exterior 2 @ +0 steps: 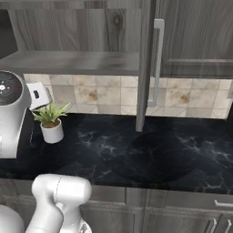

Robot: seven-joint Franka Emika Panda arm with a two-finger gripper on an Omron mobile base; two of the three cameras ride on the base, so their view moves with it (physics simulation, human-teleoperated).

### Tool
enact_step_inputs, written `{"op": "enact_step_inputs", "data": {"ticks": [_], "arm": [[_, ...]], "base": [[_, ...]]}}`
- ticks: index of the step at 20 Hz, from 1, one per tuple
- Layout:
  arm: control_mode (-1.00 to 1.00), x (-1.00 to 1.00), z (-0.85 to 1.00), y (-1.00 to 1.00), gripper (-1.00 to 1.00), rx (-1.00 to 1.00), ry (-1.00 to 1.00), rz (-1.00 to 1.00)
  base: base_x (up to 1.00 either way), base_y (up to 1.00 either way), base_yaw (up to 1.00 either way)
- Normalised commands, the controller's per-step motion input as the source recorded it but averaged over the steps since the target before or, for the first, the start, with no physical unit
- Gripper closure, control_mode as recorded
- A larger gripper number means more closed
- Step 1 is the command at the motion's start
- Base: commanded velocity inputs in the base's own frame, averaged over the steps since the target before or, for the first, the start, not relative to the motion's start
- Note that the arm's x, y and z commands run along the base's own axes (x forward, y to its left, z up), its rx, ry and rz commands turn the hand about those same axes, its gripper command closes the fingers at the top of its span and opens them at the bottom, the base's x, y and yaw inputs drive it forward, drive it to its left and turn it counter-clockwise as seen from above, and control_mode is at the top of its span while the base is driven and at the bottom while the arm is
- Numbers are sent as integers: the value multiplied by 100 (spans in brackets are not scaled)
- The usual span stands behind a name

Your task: Collect the turmeric, ketchup, and shaker from the cabinet and place them next to the stove.

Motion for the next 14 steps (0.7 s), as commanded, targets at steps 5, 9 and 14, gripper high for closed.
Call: {"op": "enact_step_inputs", "data": {"ticks": [5,9,14], "arm": [[100,0,0,0,100,0,0,0],[100,0,0,0,100,0,0,0],[100,0,0,0,100,0,0,0]], "base": [[-96,-31,-3],[-90,-59,0],[-72,-80,0]]}}
